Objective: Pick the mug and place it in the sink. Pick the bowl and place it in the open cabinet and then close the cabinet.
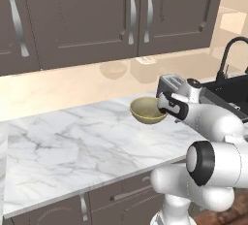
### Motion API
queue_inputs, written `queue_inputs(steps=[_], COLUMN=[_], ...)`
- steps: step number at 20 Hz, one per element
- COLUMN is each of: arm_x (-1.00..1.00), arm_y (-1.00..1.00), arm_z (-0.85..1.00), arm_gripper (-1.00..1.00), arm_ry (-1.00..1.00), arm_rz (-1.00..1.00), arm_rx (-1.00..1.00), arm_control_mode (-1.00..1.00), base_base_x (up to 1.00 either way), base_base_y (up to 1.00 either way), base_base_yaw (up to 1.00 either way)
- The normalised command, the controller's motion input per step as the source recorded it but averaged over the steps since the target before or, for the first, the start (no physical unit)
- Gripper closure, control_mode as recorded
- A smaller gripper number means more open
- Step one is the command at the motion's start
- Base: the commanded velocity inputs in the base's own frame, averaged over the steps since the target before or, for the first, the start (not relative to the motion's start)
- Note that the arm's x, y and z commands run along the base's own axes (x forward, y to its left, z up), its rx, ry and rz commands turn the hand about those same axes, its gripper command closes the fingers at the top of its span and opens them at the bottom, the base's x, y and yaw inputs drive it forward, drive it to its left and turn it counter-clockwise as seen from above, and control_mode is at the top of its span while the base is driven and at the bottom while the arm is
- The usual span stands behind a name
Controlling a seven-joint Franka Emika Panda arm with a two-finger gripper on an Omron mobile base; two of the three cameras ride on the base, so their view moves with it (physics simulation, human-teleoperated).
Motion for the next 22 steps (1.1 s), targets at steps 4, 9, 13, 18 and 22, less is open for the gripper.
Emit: queue_inputs(steps=[4, 9, 13, 18, 22], arm_x=[0.24, 0.21, 0.24, 0.22, 0.19], arm_y=[0.00, 0.00, 0.00, 0.00, 0.00], arm_z=[-0.07, -0.01, -0.10, -0.14, -0.22], arm_gripper=[-1.00, -1.00, -1.00, -1.00, -1.00], arm_ry=[0.00, 0.00, 0.00, 0.02, 0.00], arm_rz=[0.00, 0.00, 0.00, 0.00, 0.00], arm_rx=[0.00, 0.00, 0.00, 0.00, 0.00], arm_control_mode=[-1.00, -1.00, -1.00, -1.00, -1.00], base_base_x=[0.00, 0.00, 0.00, 0.00, 0.00], base_base_y=[0.00, 0.00, 0.00, 0.00, 0.00], base_base_yaw=[0.00, 0.00, 0.00, 0.00, 0.00])
